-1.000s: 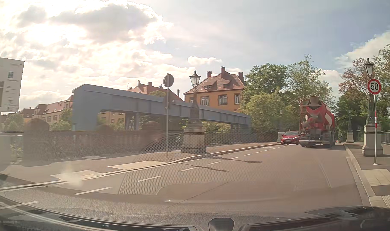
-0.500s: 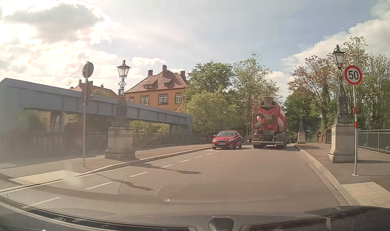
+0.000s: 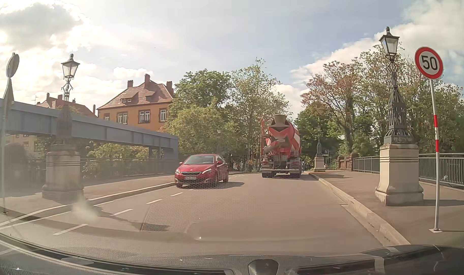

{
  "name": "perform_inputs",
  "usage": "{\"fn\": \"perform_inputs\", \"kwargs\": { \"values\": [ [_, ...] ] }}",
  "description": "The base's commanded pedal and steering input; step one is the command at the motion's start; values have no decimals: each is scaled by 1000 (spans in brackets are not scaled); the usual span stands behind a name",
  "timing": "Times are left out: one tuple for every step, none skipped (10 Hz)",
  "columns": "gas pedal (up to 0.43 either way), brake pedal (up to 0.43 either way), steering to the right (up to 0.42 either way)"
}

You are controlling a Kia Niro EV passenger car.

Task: Follow the waypoints while adhering to traffic rules and regulations

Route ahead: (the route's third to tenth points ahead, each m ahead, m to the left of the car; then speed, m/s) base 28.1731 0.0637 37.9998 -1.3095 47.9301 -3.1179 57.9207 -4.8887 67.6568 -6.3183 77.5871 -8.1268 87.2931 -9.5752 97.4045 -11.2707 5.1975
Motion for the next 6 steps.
{"fn": "perform_inputs", "kwargs": {
  "values": [
    [98,0,143],
    [98,0,136],
    [98,0,137],
    [98,0,135],
    [98,0,127],
    [98,0,112]
  ]
}}
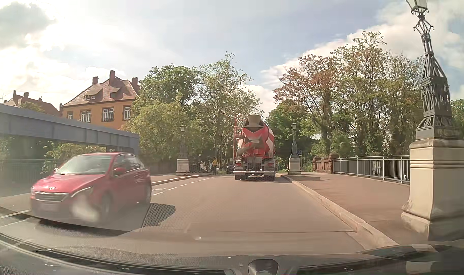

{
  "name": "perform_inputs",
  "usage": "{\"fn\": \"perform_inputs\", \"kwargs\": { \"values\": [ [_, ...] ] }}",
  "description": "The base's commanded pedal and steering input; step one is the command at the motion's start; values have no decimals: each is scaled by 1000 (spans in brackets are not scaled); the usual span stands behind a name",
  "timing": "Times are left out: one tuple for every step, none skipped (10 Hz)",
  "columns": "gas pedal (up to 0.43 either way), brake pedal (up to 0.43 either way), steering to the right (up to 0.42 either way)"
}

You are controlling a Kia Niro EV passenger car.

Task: Follow the waypoints while adhering to traffic rules and regulations

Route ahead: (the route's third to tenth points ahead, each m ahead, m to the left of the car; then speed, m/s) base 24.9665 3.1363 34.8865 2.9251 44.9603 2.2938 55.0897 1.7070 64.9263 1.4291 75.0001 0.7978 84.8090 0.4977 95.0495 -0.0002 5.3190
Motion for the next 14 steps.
{"fn": "perform_inputs", "kwargs": {
  "values": [
    [98,0,92],
    [98,0,83],
    [98,0,79],
    [98,0,75],
    [98,0,66],
    [98,0,54],
    [98,0,43],
    [98,0,34],
    [87,0,25],
    [79,0,20],
    [79,0,17],
    [79,0,10],
    [79,0,-1],
    [79,0,-6]
  ]
}}
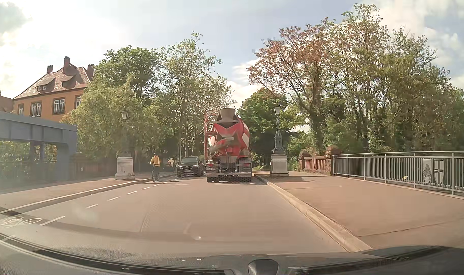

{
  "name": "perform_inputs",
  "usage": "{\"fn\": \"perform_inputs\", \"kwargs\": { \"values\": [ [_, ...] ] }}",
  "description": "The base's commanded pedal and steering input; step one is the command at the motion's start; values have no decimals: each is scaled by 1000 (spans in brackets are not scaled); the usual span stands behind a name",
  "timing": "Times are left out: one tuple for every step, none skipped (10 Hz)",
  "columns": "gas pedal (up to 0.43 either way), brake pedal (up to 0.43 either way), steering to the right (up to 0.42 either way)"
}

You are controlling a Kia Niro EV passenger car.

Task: Follow the waypoints while adhering to traffic rules and regulations

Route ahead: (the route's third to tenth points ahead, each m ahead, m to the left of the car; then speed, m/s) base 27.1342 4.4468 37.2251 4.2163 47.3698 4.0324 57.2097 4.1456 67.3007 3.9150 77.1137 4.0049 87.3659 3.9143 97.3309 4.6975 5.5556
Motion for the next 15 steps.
{"fn": "perform_inputs", "kwargs": {
  "values": [
    [79,0,-6],
    [79,0,-6],
    [79,0,-6],
    [79,0,-6],
    [79,0,-6],
    [79,0,-6],
    [79,0,-9],
    [59,0,-12],
    [8,0,-13],
    [0,0,-13],
    [0,0,-13],
    [0,0,-13],
    [0,0,-13],
    [0,0,-12],
    [0,0,-12]
  ]
}}
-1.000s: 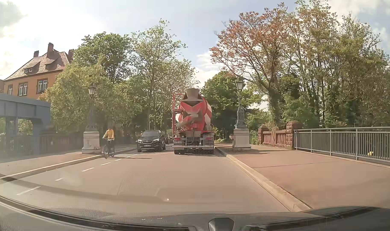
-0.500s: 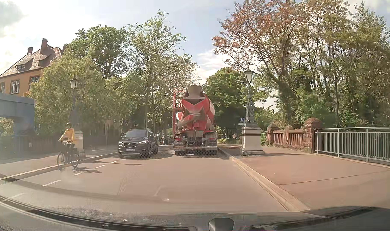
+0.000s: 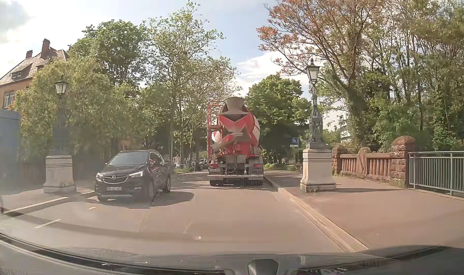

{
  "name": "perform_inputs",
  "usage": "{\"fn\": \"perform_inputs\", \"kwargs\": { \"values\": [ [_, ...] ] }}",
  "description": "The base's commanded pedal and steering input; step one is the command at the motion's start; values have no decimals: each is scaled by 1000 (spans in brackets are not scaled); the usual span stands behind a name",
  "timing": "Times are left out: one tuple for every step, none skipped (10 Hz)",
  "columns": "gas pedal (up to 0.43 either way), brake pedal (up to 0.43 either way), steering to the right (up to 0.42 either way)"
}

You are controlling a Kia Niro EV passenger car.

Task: Follow the waypoints while adhering to traffic rules and regulations

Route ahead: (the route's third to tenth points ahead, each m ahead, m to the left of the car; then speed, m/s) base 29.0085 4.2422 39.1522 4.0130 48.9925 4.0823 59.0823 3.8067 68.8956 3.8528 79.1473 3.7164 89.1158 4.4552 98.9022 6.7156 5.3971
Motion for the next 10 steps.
{"fn": "perform_inputs", "kwargs": {
  "values": [
    [0,0,-11],
    [0,0,-11],
    [0,0,-11],
    [0,0,-11],
    [0,0,-10],
    [0,0,-10],
    [0,0,-10],
    [0,0,-10],
    [0,0,-9],
    [0,0,-9]
  ]
}}
